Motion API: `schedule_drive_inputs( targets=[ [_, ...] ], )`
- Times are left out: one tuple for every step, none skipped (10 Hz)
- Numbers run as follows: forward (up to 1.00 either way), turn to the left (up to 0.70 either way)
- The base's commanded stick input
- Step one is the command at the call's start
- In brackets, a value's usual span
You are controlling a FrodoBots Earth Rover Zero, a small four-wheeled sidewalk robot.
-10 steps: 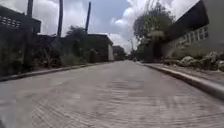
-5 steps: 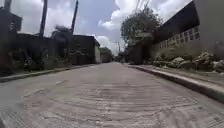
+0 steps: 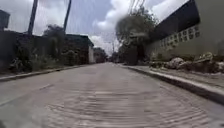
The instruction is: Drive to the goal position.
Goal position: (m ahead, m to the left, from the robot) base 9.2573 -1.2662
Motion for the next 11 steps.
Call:
schedule_drive_inputs(
  targets=[
    [1.0,-0.17],
    [1.0,-0.4],
    [1.0,-0.35],
    [1.0,-0.16],
    [1.0,-0.03],
    [1.0,-0.02],
    [1.0,-0.02],
    [1.0,-0.02],
    [1.0,-0.03],
    [1.0,-0.03],
    [1.0,-0.02]
  ],
)
